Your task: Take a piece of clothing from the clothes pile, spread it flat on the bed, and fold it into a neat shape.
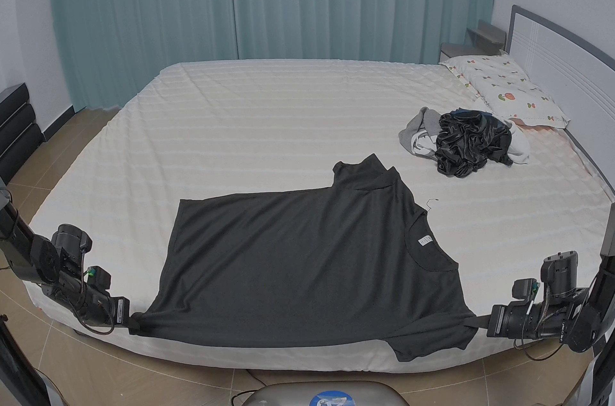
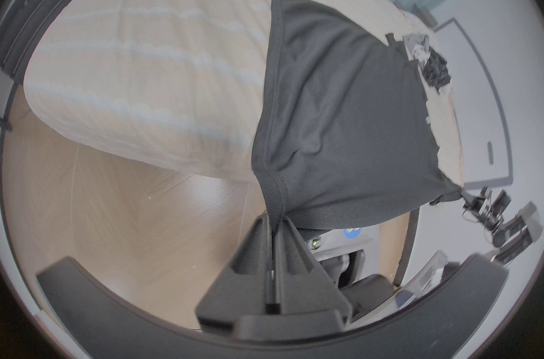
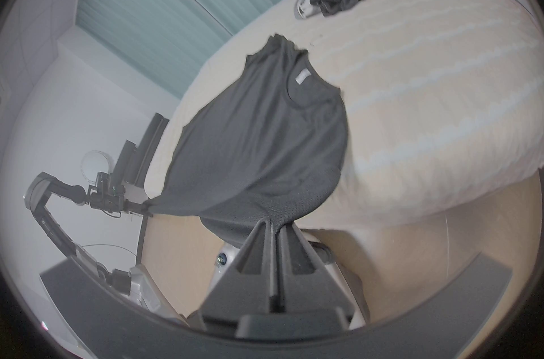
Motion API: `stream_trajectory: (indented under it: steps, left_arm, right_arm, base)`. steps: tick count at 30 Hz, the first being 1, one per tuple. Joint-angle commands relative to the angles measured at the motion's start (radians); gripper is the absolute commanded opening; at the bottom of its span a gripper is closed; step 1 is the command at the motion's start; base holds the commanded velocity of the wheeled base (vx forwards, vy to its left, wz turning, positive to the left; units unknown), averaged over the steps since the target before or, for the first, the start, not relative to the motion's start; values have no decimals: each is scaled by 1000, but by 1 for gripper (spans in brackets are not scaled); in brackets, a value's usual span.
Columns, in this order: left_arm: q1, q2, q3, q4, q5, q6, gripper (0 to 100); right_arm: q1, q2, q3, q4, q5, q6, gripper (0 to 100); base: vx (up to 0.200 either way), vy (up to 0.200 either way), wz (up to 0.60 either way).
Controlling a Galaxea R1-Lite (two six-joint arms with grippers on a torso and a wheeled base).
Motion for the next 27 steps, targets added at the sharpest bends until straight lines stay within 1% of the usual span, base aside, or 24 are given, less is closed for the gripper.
stream_trajectory:
  steps: [1,2,3,4,5,6,7,9,11,15,16,17,18,19,20,21,24,27]
  left_arm:
    - [0,-22,-46,-1,-47,-57,0]
    - [0,-25,-67,-2,-66,-111,0]
    - [0,-30,-82,-4,-69,-143,0]
    - [0,-30,-84,-4,-69,-147,0]
    - [0,-33,-110,-5,-80,-207,0]
    - [0,-33,-122,-4,-86,-235,0]
    - [0,-33,-142,-5,-98,-284,0]
    - [0,-26,-164,-4,-106,-336,0]
    - [0,-20,-178,-4,-107,-356,0]
    - [0,-17,-184,-5,-109,-361,0]
    - [-3,4,-194,-5,-127,-367,0]
    - [-12,23,-210,-15,-158,-404,0]
    - [-19,33,-224,-25,-172,-445,0]
    - [-20,38,-230,-30,-175,-465,0]
    - [-20,38,-230,-30,-175,-465,0]
    - [-26,61,-254,-71,-175,-566,0]
    - [-26,86,-256,-134,-173,-614,0]
    - [-26,107,-259,-159,-170,-641,0]
  right_arm:
    - [2,-20,-61,-15,-4,31,0]
    - [0,-12,-99,-10,-5,57,0]
    - [2,-3,-116,-8,-5,66,0]
    - [2,-3,-118,-8,-5,66,0]
    - [5,14,-142,-8,-7,71,0]
    - [8,20,-151,-8,-7,71,0]
    - [8,34,-171,-10,-7,72,0]
    - [7,52,-202,-10,-8,72,0]
    - [5,65,-233,-5,-8,74,0]
    - [5,78,-256,-4,-8,74,0]
    - [5,97,-282,-4,-11,74,0]
    - [7,112,-314,-2,-17,74,0]
    - [5,123,-338,4,-27,74,0]
    - [5,129,-349,7,-31,74,0]
    - [5,129,-349,7,-31,74,0]
    - [7,160,-415,53,-62,74,0]
    - [8,184,-466,93,-68,74,0]
    - [10,209,-484,94,-70,74,0]
  base:
    - [0,0,0]
    - [0,0,0]
    - [0,0,0]
    - [0,0,0]
    - [0,0,0]
    - [0,0,0]
    - [0,0,0]
    - [0,0,0]
    - [0,0,0]
    - [0,0,0]
    - [0,0,0]
    - [0,0,0]
    - [0,0,0]
    - [0,0,0]
    - [0,0,0]
    - [0,0,0]
    - [0,0,0]
    - [0,0,0]
